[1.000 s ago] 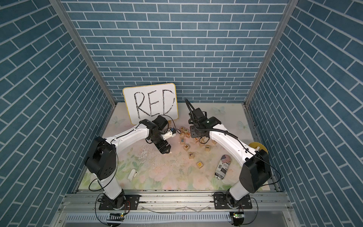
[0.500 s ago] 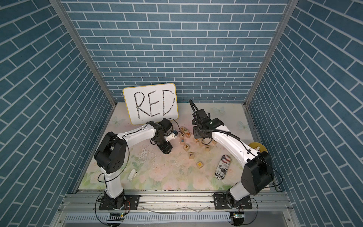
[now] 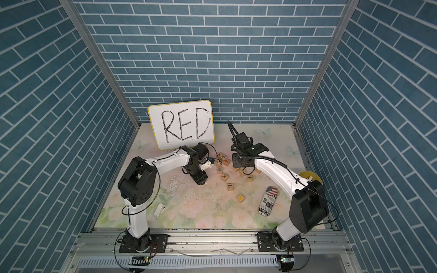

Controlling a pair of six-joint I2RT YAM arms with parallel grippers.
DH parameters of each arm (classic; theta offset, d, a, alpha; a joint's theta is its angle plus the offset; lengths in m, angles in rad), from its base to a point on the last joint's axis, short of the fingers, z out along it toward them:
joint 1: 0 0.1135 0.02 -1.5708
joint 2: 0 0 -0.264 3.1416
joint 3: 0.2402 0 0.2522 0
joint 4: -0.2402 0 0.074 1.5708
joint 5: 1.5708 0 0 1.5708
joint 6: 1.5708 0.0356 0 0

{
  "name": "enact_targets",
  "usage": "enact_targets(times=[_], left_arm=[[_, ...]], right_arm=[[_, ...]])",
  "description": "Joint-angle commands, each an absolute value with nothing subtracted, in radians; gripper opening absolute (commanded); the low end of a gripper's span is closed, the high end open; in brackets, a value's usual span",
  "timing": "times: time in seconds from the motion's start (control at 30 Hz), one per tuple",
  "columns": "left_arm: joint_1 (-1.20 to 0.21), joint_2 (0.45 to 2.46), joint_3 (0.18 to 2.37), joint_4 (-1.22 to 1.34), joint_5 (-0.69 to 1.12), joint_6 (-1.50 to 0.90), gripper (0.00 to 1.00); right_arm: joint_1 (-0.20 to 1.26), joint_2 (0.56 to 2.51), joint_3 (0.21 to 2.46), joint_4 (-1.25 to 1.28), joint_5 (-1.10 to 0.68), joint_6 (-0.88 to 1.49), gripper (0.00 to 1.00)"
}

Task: Assemble the uppercase word "red" with letter blocks
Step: Pick up the letter block from the center of the board.

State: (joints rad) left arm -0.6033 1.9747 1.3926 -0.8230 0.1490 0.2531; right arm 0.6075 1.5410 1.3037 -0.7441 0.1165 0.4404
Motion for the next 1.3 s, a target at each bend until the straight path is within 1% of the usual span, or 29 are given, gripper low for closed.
enact_targets(times=[0.0,0.17,0.5,0.57,0.7,0.77,0.8,0.83,0.9,0.93,1.07,1.27], left_arm=[[-0.613,2.0,1.419,-0.833,0.135,0.249,0.71],[-0.617,2.011,1.426,-0.831,0.123,0.245,0.64],[-0.621,2.039,1.434,-0.833,0.094,0.224,0.62],[-0.622,2.04,1.434,-0.833,0.093,0.224,0.55],[-0.621,2.042,1.432,-0.834,0.093,0.22,0.49],[-0.622,2.04,1.431,-0.834,0.09,0.216,0.42],[-0.621,2.038,1.429,-0.836,0.084,0.215,0.4],[-0.621,2.033,1.429,-0.839,0.078,0.215,0.36],[-0.62,2.015,1.429,-0.847,0.058,0.215,0.33],[-0.618,1.998,1.426,-0.85,0.05,0.216,0.29],[-0.6,1.905,1.402,-0.854,0.042,0.218,0.26],[-0.534,1.779,1.356,-0.877,0.044,0.224,0.25]], right_arm=[[0.603,1.561,1.294,-0.741,0.123,0.436,0.46],[0.604,1.569,1.291,-0.738,0.122,0.437,0.45],[0.605,1.578,1.293,-0.732,0.127,0.43,0.45],[0.604,1.578,1.295,-0.731,0.13,0.428,0.45],[0.603,1.578,1.295,-0.733,0.131,0.422,0.45],[0.603,1.577,1.296,-0.734,0.133,0.422,0.45],[0.603,1.578,1.296,-0.734,0.133,0.422,0.45],[0.603,1.575,1.296,-0.735,0.133,0.422,0.45],[0.602,1.571,1.299,-0.734,0.135,0.423,0.45],[0.602,1.569,1.3,-0.734,0.135,0.423,0.45],[0.603,1.563,1.302,-0.728,0.129,0.428,0.44],[0.603,1.579,1.308,-0.717,0.111,0.434,0.44]])
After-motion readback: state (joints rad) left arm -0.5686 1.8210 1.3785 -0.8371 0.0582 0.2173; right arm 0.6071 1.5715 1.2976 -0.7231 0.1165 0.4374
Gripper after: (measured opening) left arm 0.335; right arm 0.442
